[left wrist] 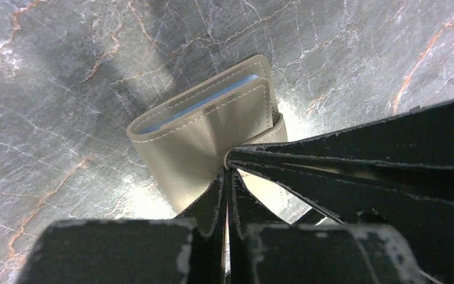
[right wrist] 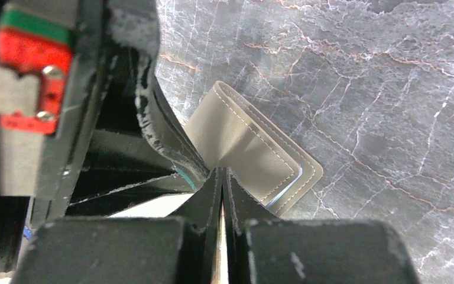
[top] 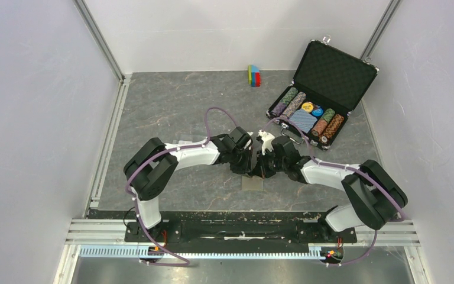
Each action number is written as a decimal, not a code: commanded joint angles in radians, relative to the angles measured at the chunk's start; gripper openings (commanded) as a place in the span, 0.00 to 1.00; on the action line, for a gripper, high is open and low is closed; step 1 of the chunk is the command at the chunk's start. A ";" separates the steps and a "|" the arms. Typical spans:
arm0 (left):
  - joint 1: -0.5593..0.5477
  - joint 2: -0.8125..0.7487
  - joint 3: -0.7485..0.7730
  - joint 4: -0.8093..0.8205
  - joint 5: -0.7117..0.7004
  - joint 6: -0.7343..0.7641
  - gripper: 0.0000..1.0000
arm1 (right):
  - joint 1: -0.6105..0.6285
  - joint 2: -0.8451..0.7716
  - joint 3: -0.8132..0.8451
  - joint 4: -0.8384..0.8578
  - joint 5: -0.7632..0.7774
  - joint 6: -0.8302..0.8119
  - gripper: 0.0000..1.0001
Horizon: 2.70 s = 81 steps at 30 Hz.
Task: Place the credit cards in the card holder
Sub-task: Close the card holder at the center of the board.
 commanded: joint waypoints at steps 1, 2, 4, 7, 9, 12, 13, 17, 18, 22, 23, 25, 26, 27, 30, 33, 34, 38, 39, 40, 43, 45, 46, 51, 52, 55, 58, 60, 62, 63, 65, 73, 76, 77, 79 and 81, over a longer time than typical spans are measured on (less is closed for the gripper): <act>-0.019 -0.018 -0.019 -0.035 -0.097 0.055 0.02 | 0.054 -0.006 -0.147 -0.293 0.122 -0.044 0.00; -0.019 -0.019 -0.015 -0.042 -0.102 0.063 0.02 | 0.054 -0.050 -0.140 -0.283 0.122 -0.032 0.00; -0.019 -0.014 -0.008 -0.061 -0.105 0.082 0.02 | 0.054 -0.116 -0.115 -0.273 0.105 -0.012 0.00; -0.020 -0.015 -0.015 -0.065 -0.106 0.100 0.02 | 0.054 -0.126 -0.078 -0.287 0.103 -0.007 0.00; -0.022 -0.020 -0.023 -0.065 -0.110 0.108 0.02 | 0.054 -0.104 -0.069 -0.292 0.078 -0.014 0.00; -0.023 -0.032 -0.031 -0.065 -0.112 0.114 0.02 | 0.054 -0.112 -0.077 -0.268 0.059 -0.006 0.00; -0.023 -0.044 -0.032 -0.062 -0.111 0.115 0.02 | 0.055 -0.123 -0.076 -0.265 0.061 0.000 0.00; -0.023 -0.086 -0.028 -0.054 -0.098 0.107 0.02 | 0.054 -0.144 -0.046 -0.284 0.063 0.009 0.00; -0.023 -0.098 -0.031 -0.044 -0.086 0.105 0.02 | 0.054 -0.153 -0.039 -0.290 0.065 0.008 0.00; -0.024 -0.127 -0.032 -0.019 -0.060 0.082 0.02 | 0.055 -0.189 -0.012 -0.308 0.077 0.010 0.00; -0.026 -0.133 -0.032 -0.017 -0.058 0.075 0.02 | 0.054 -0.196 -0.007 -0.311 0.079 0.010 0.00; -0.030 -0.136 -0.035 -0.016 -0.059 0.073 0.02 | 0.054 -0.207 -0.003 -0.313 0.081 0.013 0.00; -0.032 -0.136 -0.039 -0.014 -0.055 0.072 0.02 | 0.054 -0.210 -0.002 -0.313 0.081 0.015 0.00; -0.034 -0.134 -0.042 -0.010 -0.049 0.071 0.02 | 0.053 -0.214 -0.003 -0.312 0.086 0.018 0.00; -0.034 -0.120 -0.053 0.020 0.010 0.057 0.04 | 0.053 -0.218 -0.002 -0.312 0.087 0.019 0.00; -0.034 -0.114 -0.075 0.090 0.089 0.019 0.28 | 0.053 -0.214 -0.003 -0.308 0.084 0.020 0.00; -0.033 -0.107 -0.080 0.113 0.110 0.006 0.32 | 0.053 -0.213 -0.003 -0.307 0.084 0.019 0.00; -0.034 -0.084 -0.087 0.157 0.153 -0.016 0.36 | 0.053 -0.223 0.006 -0.298 0.084 0.025 0.00; -0.034 -0.082 -0.088 0.163 0.155 -0.017 0.37 | 0.053 -0.220 0.011 -0.299 0.080 0.024 0.00; -0.034 -0.075 -0.085 0.167 0.159 -0.019 0.37 | 0.053 -0.219 0.016 -0.299 0.076 0.024 0.00; -0.034 -0.040 -0.061 0.158 0.175 -0.015 0.37 | 0.053 -0.210 0.015 -0.294 0.071 0.023 0.00; -0.034 -0.018 -0.044 0.128 0.160 -0.010 0.35 | 0.052 -0.205 0.008 -0.288 0.069 0.026 0.00; -0.034 -0.011 -0.039 0.116 0.150 -0.005 0.34 | 0.053 -0.203 0.004 -0.286 0.067 0.028 0.00; -0.034 0.019 -0.024 0.071 0.129 0.020 0.34 | 0.052 -0.196 -0.009 -0.269 0.054 0.039 0.00; -0.034 0.022 -0.026 0.075 0.131 0.022 0.34 | 0.051 -0.192 -0.012 -0.267 0.050 0.039 0.00; -0.034 0.032 -0.029 0.099 0.148 0.021 0.26 | 0.051 -0.182 -0.032 -0.250 0.039 0.048 0.00; -0.034 0.052 -0.019 0.111 0.169 0.020 0.09 | 0.046 -0.184 -0.059 -0.222 0.019 0.067 0.00; -0.034 0.051 -0.017 0.126 0.178 0.021 0.04 | 0.044 -0.189 -0.060 -0.216 0.013 0.073 0.00; -0.034 0.048 -0.016 0.143 0.197 0.022 0.03 | 0.039 -0.197 -0.053 -0.216 0.012 0.072 0.00; -0.033 0.046 -0.013 0.148 0.207 0.025 0.02 | 0.036 -0.200 -0.050 -0.217 0.010 0.073 0.00; -0.034 0.045 -0.009 0.160 0.225 0.028 0.03 | 0.031 -0.205 -0.041 -0.216 0.002 0.076 0.00; -0.033 0.032 -0.021 0.234 0.275 0.013 0.04 | 0.014 -0.205 -0.036 -0.215 -0.015 0.074 0.00; -0.033 0.030 -0.022 0.234 0.273 0.012 0.02 | 0.009 -0.216 -0.031 -0.217 -0.015 0.076 0.00; -0.034 0.024 -0.023 0.231 0.269 0.012 0.02 | 0.006 -0.222 -0.028 -0.221 -0.015 0.076 0.00; -0.034 0.009 -0.024 0.222 0.258 0.020 0.02 | 0.001 -0.235 -0.021 -0.228 -0.013 0.074 0.00; -0.034 -0.005 -0.021 0.209 0.254 0.025 0.02 | -0.003 -0.250 -0.009 -0.239 -0.010 0.069 0.00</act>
